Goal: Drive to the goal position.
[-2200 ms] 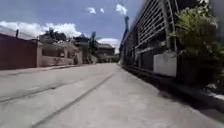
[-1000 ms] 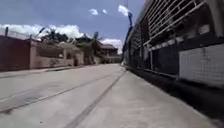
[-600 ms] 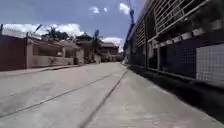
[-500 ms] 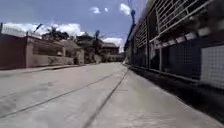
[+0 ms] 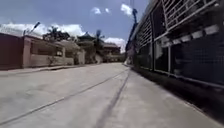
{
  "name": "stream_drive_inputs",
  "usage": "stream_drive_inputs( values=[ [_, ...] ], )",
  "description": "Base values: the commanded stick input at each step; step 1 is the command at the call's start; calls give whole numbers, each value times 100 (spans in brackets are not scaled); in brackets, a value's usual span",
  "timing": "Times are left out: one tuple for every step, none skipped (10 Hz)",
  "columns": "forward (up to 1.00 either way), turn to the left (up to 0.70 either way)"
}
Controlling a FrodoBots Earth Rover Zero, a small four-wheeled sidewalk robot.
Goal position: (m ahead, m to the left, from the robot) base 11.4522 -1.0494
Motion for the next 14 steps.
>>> stream_drive_inputs(
  values=[
    [100,0],
    [100,0],
    [100,0],
    [100,0],
    [100,0],
    [100,0],
    [100,0],
    [100,-19],
    [100,-33],
    [100,-36],
    [100,-21],
    [100,-5],
    [100,0],
    [100,0]
  ],
)
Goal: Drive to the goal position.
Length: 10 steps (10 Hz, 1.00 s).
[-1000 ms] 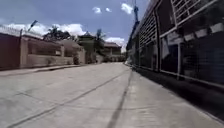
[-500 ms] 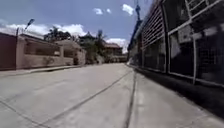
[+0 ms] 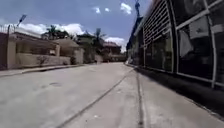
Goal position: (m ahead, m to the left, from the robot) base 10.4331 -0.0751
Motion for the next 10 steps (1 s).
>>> stream_drive_inputs(
  values=[
    [100,0],
    [100,0],
    [100,0],
    [100,0],
    [100,0],
    [100,0],
    [100,0],
    [100,0],
    [100,0],
    [100,0]
  ],
)
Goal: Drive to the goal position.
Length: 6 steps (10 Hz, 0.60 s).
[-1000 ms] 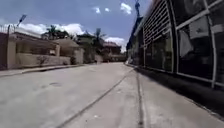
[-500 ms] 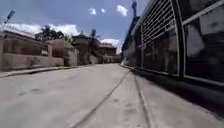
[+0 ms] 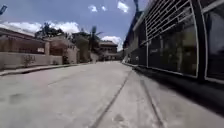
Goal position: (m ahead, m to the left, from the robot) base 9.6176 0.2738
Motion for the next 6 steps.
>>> stream_drive_inputs(
  values=[
    [100,-5],
    [100,-16],
    [100,-18],
    [100,-11],
    [100,-16],
    [100,-24]
  ],
)
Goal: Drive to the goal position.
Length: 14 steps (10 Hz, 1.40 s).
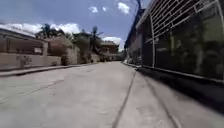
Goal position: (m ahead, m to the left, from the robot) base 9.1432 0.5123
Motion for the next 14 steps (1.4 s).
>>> stream_drive_inputs(
  values=[
    [100,-28],
    [100,-28],
    [100,-16],
    [100,-5],
    [100,0],
    [100,0],
    [100,0],
    [100,0],
    [100,0],
    [100,0],
    [100,0],
    [100,0],
    [100,0],
    [100,0]
  ],
)
